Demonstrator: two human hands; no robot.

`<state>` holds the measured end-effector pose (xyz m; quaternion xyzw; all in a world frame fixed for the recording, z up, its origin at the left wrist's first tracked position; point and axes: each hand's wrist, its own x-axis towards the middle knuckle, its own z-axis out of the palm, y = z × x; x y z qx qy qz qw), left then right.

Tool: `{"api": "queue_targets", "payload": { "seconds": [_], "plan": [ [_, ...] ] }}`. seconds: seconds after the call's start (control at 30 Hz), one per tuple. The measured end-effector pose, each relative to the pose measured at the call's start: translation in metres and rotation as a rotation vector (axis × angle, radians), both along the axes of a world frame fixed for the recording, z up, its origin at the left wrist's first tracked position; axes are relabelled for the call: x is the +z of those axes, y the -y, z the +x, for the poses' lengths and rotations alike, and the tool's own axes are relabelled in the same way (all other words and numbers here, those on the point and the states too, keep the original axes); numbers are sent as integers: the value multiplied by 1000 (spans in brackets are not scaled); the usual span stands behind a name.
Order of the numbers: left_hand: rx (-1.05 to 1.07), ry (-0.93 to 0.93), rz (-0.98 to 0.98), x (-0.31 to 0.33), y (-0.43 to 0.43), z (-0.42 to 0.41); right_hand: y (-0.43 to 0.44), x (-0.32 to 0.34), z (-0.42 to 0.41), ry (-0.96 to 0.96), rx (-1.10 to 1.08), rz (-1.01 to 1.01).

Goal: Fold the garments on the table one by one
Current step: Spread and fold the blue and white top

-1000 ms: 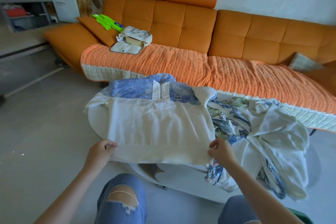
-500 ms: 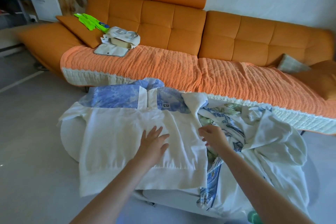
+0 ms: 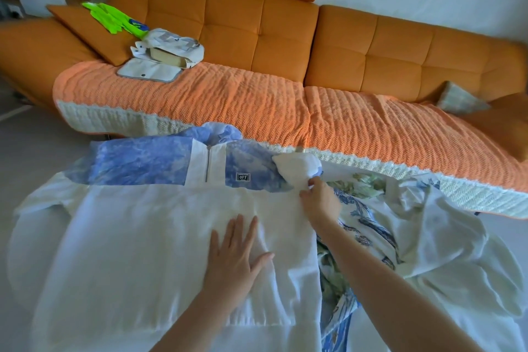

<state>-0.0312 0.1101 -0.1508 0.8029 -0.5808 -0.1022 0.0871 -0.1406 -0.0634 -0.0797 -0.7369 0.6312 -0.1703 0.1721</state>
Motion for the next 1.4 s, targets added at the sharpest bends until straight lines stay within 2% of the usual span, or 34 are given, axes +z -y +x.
{"api": "queue_targets", "payload": {
  "seconds": [0.07, 0.17, 0.2, 0.3, 0.33, 0.47, 0.57, 0.67, 0.73, 0.87, 0.93, 1.03, 1.1, 1.2, 1.3, 1.4],
  "plan": [
    [13, 30, -30, -8, -1, 8, 8, 0, -10, -65, -61, -118],
    [48, 47, -75, 9, 7, 7, 14, -2, -18, -143, -2, -27],
    [59, 24, -68, 16, 14, 6, 18, -3, -16, -74, 18, 37],
    [56, -15, -144, 31, 43, 7, 35, 8, -10, 444, -79, 297],
    [51, -2, -150, 35, 51, 5, 43, 11, -9, 548, -120, 358],
    [-105, 43, -53, 26, 84, -8, 70, 14, -1, 671, -197, 463],
    [-94, 17, -15, 3, 87, -15, 85, 11, 10, 795, -257, 559],
    [-84, 42, -72, -11, 87, -15, 98, 3, 16, 899, -251, 643],
    [-85, 57, -110, -13, 89, -14, 98, 5, 19, 907, -281, 604],
    [-76, 77, -146, -15, 91, -14, 102, 27, 5, 879, -242, 262],
    [-85, 87, -179, -19, 90, -13, 106, 38, -9, 974, -179, 143],
    [-86, 92, -182, -17, 89, -13, 118, 42, -30, 1159, -207, 218],
    [-83, 81, -165, -16, 89, -14, 123, 34, -43, 1084, -306, 275],
    [-74, 77, -169, -13, 90, -14, 127, 20, -53, 685, -330, 142],
    [-75, 83, -178, -13, 90, -15, 122, 28, -43, 362, -61, -144],
    [-75, 82, -175, -14, 91, -15, 105, 38, -16, 217, 245, -80]
  ]
}}
